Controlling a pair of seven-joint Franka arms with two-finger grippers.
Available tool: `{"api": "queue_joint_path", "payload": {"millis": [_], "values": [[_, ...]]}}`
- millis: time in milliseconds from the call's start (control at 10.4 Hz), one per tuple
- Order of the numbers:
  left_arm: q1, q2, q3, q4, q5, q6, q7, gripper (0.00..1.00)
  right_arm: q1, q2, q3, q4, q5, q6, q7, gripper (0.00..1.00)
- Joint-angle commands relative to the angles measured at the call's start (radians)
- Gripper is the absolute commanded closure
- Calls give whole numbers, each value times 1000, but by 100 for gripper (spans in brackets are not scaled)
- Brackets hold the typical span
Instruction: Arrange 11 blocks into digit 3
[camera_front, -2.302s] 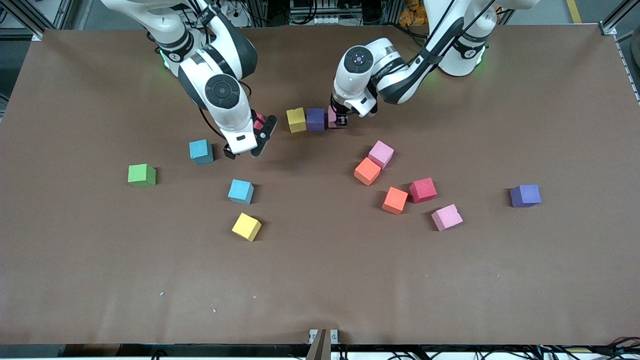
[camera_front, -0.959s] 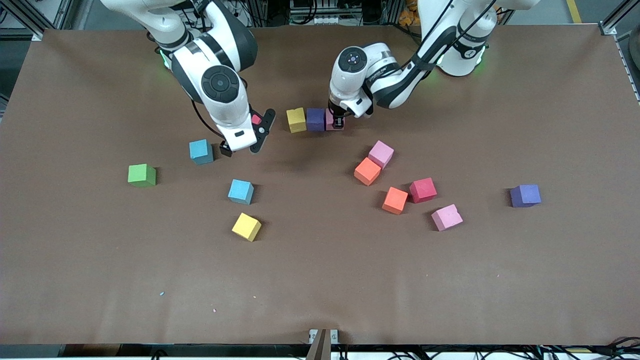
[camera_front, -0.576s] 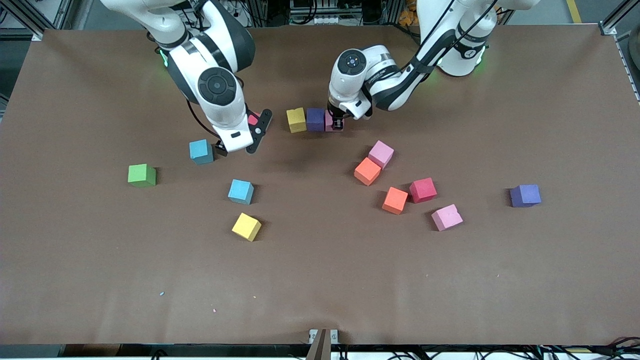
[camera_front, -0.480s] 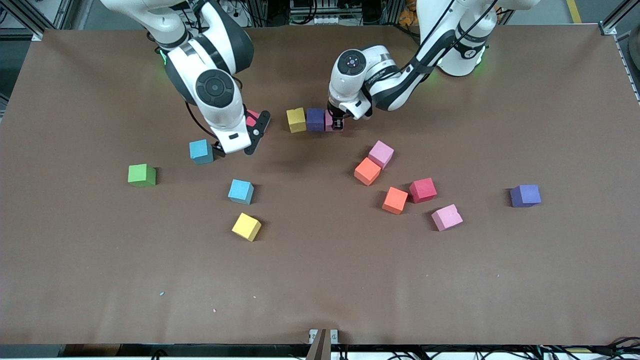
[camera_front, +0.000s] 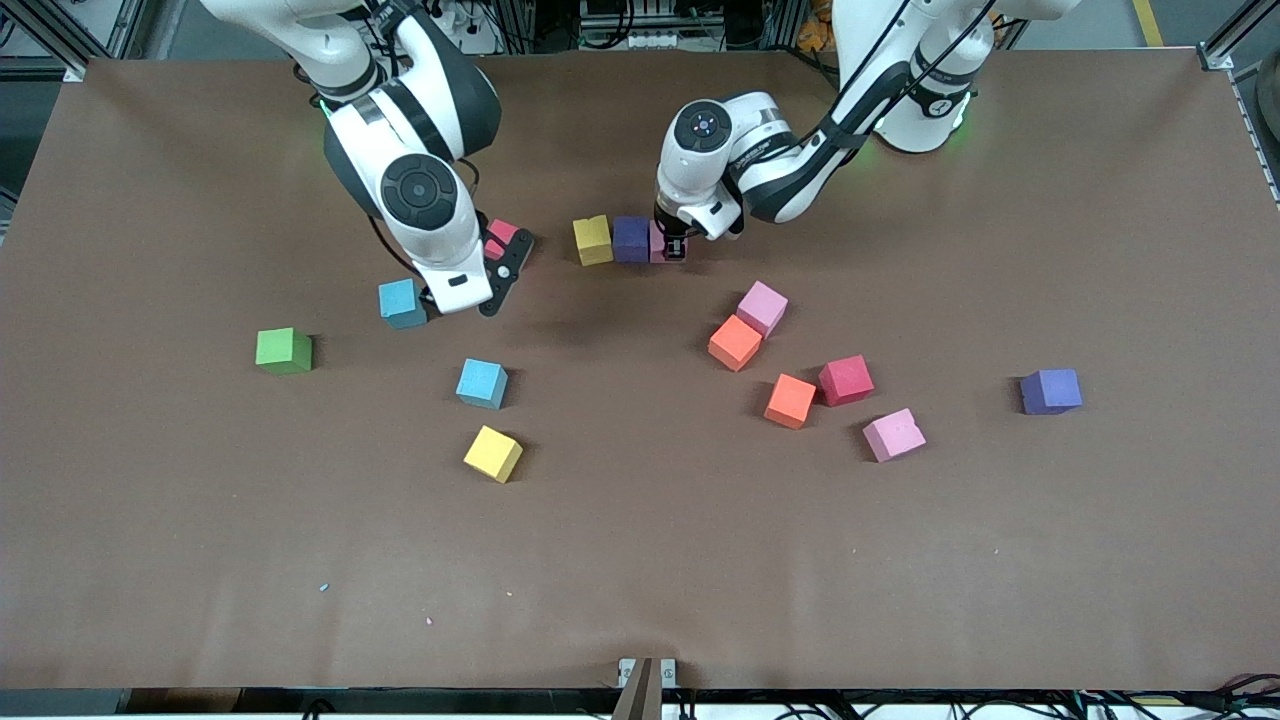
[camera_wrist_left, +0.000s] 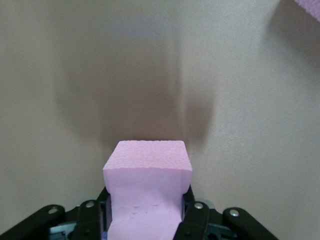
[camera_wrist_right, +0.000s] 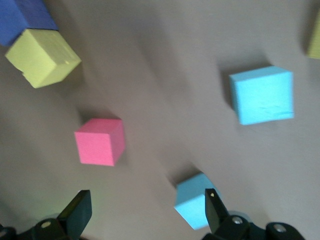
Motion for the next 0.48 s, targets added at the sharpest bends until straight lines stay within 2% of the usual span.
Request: {"api": "queue_joint_path", "payload": {"millis": [0,192,384], "values": [[-15,23,0,24,38,6,-90,100,12,-98,4,-187,45,127,6,0],[-15,23,0,26,38,6,-90,100,13,-141,44,-277,45,221,6,0],[-16,35,0,36,38,5,-90,100,15,-142,52,-369,45,333,6,0]]}}
